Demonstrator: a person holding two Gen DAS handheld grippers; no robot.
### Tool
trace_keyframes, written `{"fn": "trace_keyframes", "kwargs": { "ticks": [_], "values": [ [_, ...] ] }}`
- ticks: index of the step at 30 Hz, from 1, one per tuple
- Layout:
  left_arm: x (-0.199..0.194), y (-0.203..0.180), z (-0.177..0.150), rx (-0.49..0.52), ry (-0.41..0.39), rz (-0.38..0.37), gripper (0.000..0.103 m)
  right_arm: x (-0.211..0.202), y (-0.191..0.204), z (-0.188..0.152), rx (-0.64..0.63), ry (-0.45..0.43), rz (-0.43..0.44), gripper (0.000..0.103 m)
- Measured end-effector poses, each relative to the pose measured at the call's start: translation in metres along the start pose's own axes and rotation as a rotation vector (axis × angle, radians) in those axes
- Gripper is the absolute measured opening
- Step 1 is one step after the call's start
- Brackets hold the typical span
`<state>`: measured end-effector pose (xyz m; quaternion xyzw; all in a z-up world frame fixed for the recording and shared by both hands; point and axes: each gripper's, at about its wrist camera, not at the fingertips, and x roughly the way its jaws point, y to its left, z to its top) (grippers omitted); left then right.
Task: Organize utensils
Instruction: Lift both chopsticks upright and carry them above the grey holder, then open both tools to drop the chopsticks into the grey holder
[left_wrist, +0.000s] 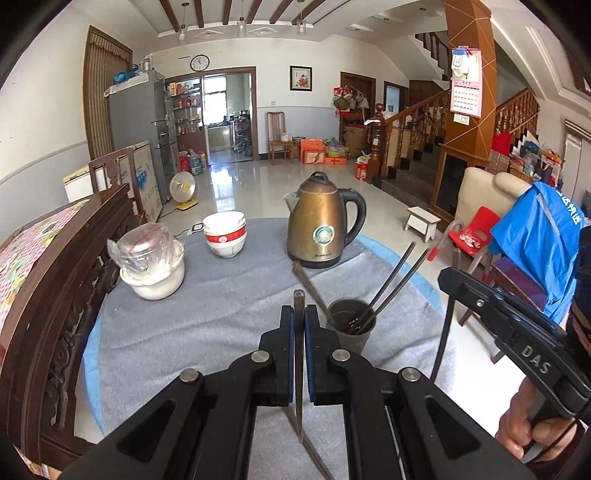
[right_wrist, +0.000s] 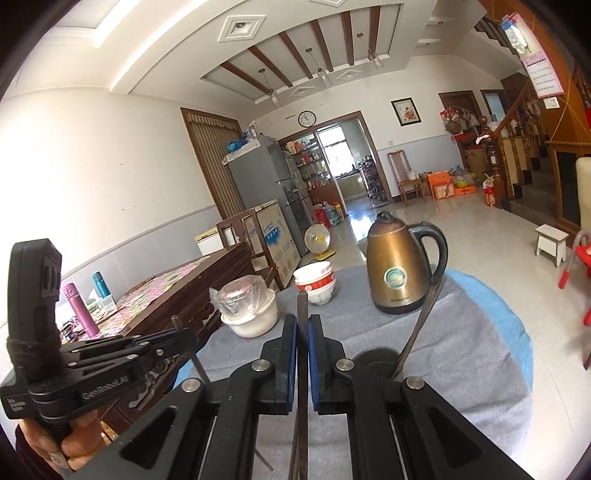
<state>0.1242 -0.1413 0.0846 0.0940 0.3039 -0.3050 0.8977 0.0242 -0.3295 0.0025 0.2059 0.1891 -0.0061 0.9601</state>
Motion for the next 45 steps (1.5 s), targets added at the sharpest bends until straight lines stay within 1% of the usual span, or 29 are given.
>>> {"fn": "trace_keyframes", "kwargs": {
  "ticks": [6, 10, 14, 17, 19, 22, 24, 27, 31, 34, 36, 38, 39, 40, 42, 44, 45],
  "values": [
    [0.000, -0.007, 0.027, -0.002, -0.054, -0.041, 0.006, 0.011, -0.010, 0.022, -0.013, -0.046, -0.032, 0.007],
    [0.010, -0.012, 0.051, -0.022, -0.104, -0.055, 0.006, 0.024, -0.022, 0.040, -0.003, -0.096, -0.059, 0.007],
    [0.023, -0.018, 0.069, -0.052, -0.155, -0.063, 0.006, 0.034, -0.031, 0.055, -0.007, -0.197, -0.123, 0.007],
    [0.034, -0.021, 0.078, -0.084, -0.212, -0.073, 0.006, 0.043, -0.041, 0.061, 0.005, -0.279, -0.172, 0.007],
    [0.040, -0.022, 0.080, -0.100, -0.238, -0.065, 0.006, 0.050, -0.048, 0.063, 0.023, -0.321, -0.204, 0.007],
    [0.057, -0.024, 0.081, -0.125, -0.253, -0.058, 0.006, 0.061, -0.054, 0.063, 0.024, -0.373, -0.257, 0.007],
    [0.076, -0.026, 0.080, -0.148, -0.237, -0.045, 0.006, 0.070, -0.056, 0.063, 0.027, -0.385, -0.281, 0.007],
    [0.096, -0.027, 0.073, -0.163, -0.204, -0.026, 0.006, 0.089, -0.060, 0.060, 0.044, -0.370, -0.294, 0.007],
    [0.112, -0.031, 0.059, -0.133, -0.156, 0.008, 0.006, 0.106, -0.059, 0.047, 0.021, -0.313, -0.294, 0.007],
    [0.115, -0.033, 0.054, -0.114, -0.119, 0.015, 0.006, 0.110, -0.061, 0.038, 0.023, -0.263, -0.271, 0.007],
    [0.111, -0.035, 0.053, -0.097, -0.114, 0.024, 0.006, 0.110, -0.063, 0.033, 0.017, -0.227, -0.255, 0.007],
    [0.102, -0.037, 0.051, -0.070, -0.119, 0.038, 0.012, 0.107, -0.065, 0.027, 0.008, -0.194, -0.246, 0.008],
    [0.095, -0.037, 0.050, -0.061, -0.128, 0.044, 0.019, 0.105, -0.066, 0.024, 0.011, -0.175, -0.241, 0.009],
    [0.090, -0.038, 0.049, -0.050, -0.136, 0.054, 0.030, 0.104, -0.070, 0.023, 0.018, -0.164, -0.237, 0.009],
    [0.073, -0.036, 0.045, -0.033, -0.152, 0.067, 0.043, 0.098, -0.075, 0.017, 0.046, -0.133, -0.217, 0.011],
    [0.057, -0.032, 0.040, -0.027, -0.169, 0.085, 0.044, 0.088, -0.078, 0.012, 0.063, -0.114, -0.206, 0.012],
    [0.050, -0.030, 0.037, -0.021, -0.171, 0.096, 0.047, 0.084, -0.079, 0.011, 0.070, -0.106, -0.203, 0.016]
  ]
}}
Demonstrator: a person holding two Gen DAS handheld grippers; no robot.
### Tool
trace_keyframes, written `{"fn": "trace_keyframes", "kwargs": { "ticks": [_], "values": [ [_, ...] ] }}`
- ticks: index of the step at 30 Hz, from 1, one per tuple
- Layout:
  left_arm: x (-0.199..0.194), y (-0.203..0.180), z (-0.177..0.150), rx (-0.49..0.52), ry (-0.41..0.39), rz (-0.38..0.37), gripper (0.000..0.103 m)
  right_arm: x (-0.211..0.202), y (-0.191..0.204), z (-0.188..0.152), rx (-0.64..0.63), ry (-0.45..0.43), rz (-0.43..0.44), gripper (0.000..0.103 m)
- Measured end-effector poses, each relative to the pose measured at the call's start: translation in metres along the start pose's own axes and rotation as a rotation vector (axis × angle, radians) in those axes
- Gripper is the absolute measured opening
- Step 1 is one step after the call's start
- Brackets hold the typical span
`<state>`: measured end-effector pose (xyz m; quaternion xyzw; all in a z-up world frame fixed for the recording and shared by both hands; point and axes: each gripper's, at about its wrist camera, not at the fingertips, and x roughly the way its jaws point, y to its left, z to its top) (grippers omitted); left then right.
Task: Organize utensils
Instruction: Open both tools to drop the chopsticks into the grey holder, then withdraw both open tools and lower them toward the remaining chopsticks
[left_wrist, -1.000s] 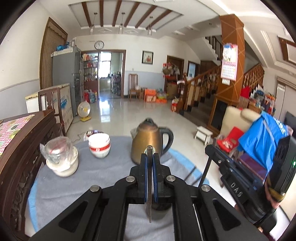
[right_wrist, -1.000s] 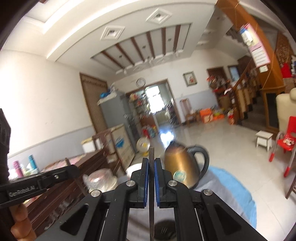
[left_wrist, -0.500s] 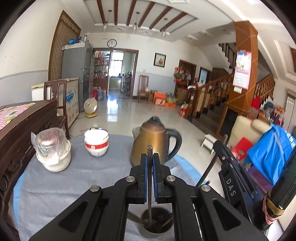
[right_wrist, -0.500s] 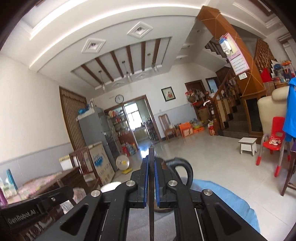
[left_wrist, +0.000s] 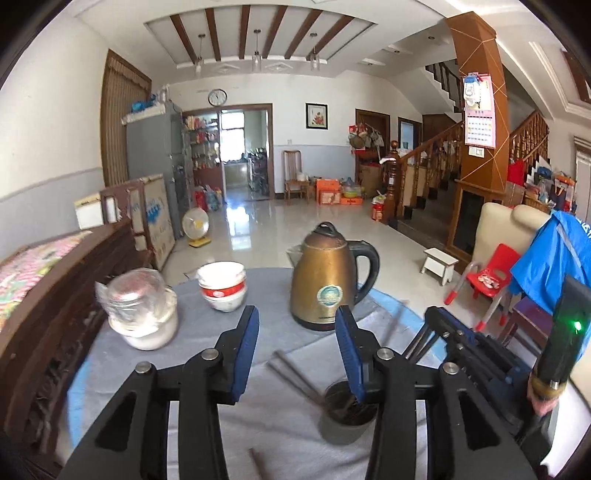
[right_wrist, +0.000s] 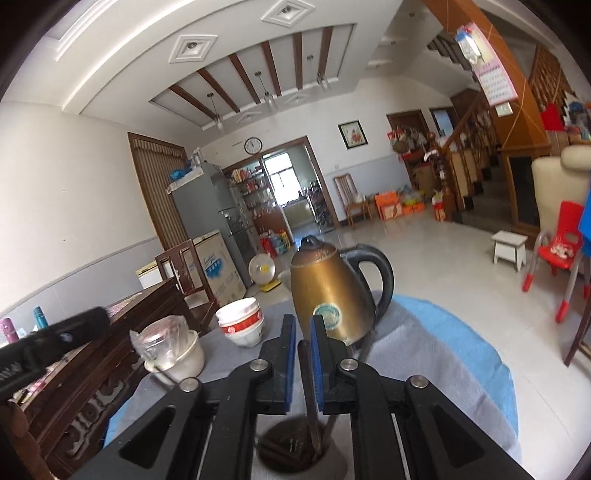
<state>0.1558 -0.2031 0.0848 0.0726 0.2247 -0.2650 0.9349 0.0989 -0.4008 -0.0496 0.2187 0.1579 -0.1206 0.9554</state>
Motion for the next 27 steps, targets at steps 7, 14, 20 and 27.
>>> {"fn": "trace_keyframes", "kwargs": {
  "ticks": [7, 14, 20, 27],
  "values": [
    [-0.048, 0.030, -0.038, -0.018, 0.057, 0.069, 0.067, -0.054, -0.017, -0.009, 0.109, -0.045, 0.019, 0.052],
    [-0.054, 0.034, -0.091, -0.002, 0.238, 0.139, 0.073, -0.101, -0.020, -0.028, 0.182, -0.026, 0.050, 0.052],
    [-0.068, 0.034, -0.117, 0.015, 0.286, 0.206, 0.078, -0.122, -0.003, -0.048, 0.140, 0.031, 0.055, 0.050],
    [-0.090, 0.034, -0.125, 0.047, 0.260, 0.251, 0.079, -0.135, 0.011, -0.066, 0.102, 0.085, 0.070, 0.050]
  ]
}}
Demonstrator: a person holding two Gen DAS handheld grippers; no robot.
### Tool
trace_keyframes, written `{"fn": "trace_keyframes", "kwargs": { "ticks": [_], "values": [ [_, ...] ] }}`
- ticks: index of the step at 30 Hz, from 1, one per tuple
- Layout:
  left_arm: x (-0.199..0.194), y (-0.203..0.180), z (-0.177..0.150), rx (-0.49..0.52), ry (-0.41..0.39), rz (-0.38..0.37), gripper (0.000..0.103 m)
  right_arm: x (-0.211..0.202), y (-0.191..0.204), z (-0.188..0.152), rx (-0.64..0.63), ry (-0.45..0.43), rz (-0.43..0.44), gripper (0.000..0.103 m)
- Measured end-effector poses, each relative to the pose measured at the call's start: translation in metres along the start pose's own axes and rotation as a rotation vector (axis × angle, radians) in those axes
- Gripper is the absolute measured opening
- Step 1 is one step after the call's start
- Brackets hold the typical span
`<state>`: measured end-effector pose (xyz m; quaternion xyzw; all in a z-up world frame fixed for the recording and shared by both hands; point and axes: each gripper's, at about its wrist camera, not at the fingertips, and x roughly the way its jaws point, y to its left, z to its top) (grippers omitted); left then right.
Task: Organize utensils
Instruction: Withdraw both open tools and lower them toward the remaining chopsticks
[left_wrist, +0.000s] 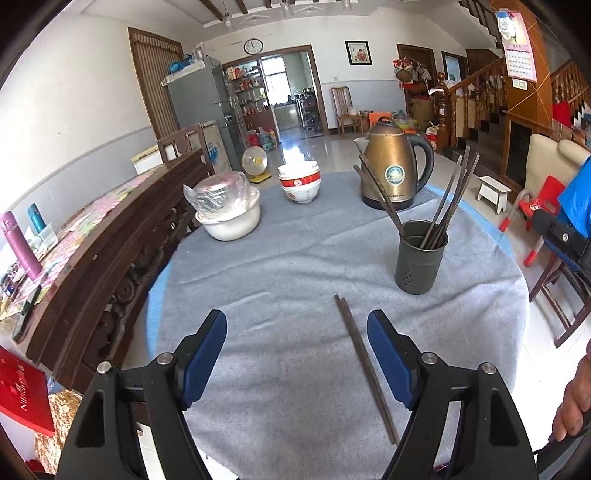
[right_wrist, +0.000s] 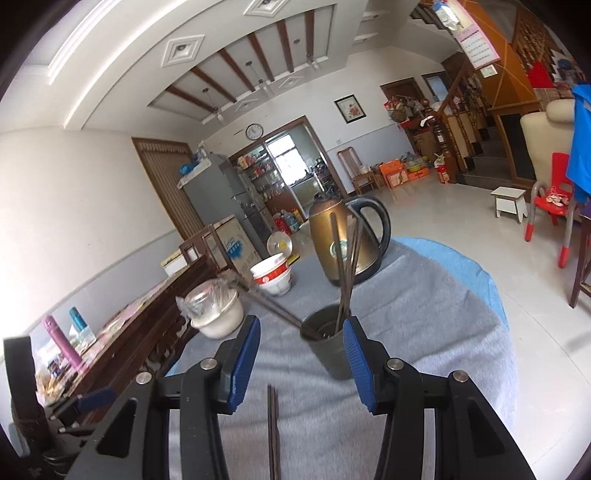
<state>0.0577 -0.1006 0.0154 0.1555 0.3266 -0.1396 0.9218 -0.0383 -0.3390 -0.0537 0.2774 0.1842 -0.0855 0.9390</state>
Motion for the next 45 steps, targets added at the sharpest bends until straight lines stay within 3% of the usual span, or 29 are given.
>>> {"fn": "trace_keyframes", "kwargs": {
  "ticks": [20, 45],
  "values": [
    [-0.043, 0.023, -0.013, 0.011, -0.070, 0.041, 0.079, -0.015, 0.034, -0.016, -0.001, 0.046, 0.069, 0.050],
    [-0.039, 0.019, -0.017, 0.041, -0.052, 0.067, 0.079, -0.007, 0.029, -0.023, 0.028, 0.076, 0.099, 0.050]
  ]
}}
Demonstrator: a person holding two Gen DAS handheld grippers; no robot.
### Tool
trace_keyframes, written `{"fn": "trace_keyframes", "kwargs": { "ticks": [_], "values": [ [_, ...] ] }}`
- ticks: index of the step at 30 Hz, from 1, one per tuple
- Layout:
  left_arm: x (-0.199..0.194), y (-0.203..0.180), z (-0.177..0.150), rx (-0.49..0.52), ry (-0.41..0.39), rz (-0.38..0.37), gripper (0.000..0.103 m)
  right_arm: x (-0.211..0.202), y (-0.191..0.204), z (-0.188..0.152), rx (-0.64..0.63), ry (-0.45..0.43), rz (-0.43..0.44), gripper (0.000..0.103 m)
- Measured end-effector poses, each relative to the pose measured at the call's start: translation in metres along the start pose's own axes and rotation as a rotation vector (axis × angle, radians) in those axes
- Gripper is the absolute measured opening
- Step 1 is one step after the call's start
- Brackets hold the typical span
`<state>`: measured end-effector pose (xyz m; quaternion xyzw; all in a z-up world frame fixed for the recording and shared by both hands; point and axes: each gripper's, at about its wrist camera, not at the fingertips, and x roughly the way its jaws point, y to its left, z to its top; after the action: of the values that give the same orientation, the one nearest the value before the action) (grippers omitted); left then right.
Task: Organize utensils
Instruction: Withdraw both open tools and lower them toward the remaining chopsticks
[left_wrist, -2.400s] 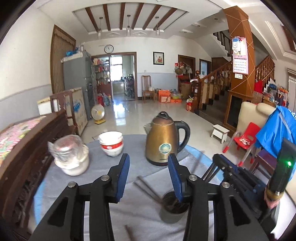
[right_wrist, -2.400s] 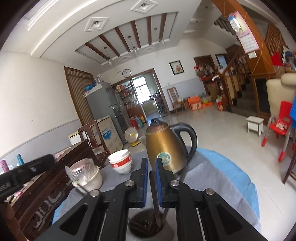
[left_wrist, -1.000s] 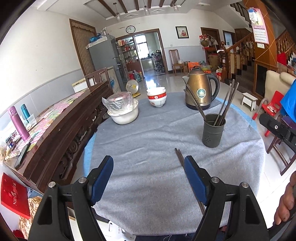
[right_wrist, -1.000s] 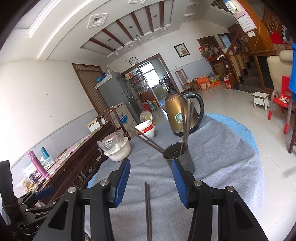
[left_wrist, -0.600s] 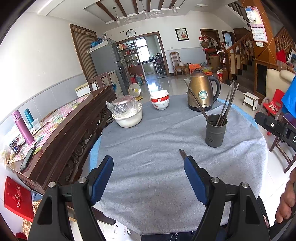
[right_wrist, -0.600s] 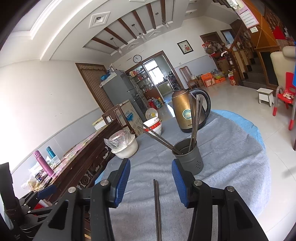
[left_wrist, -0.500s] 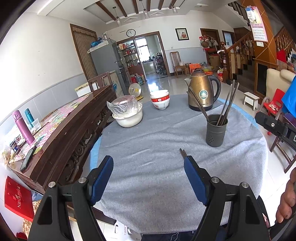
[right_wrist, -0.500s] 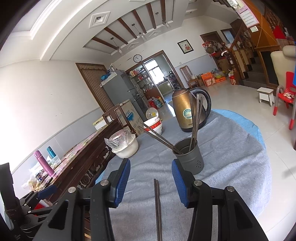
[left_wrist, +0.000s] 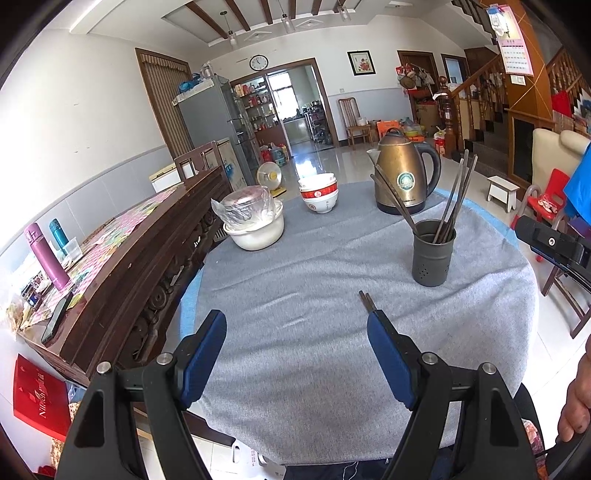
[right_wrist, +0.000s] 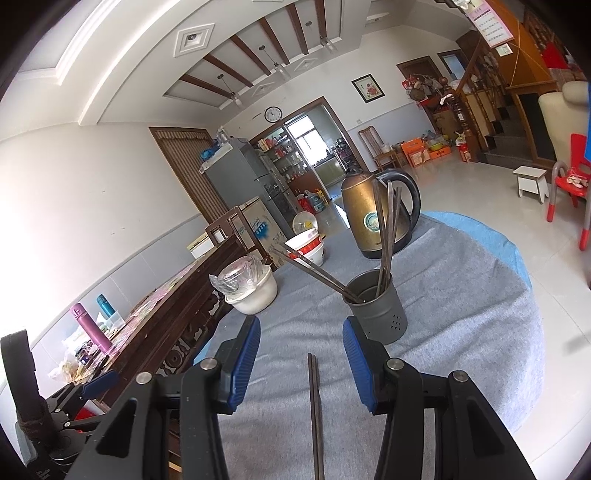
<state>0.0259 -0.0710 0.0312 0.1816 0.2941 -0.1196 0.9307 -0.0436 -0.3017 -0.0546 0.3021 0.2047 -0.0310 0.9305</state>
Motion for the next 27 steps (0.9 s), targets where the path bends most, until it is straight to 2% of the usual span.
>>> {"fn": "trace_keyframes", "kwargs": {
  "ticks": [27],
  "values": [
    [0.013, 0.009, -0.013, -0.005, 0.040, 0.014, 0.079, 0.009, 0.005, -0.015, -0.003, 0.053, 0.002, 0.050]
  ]
}}
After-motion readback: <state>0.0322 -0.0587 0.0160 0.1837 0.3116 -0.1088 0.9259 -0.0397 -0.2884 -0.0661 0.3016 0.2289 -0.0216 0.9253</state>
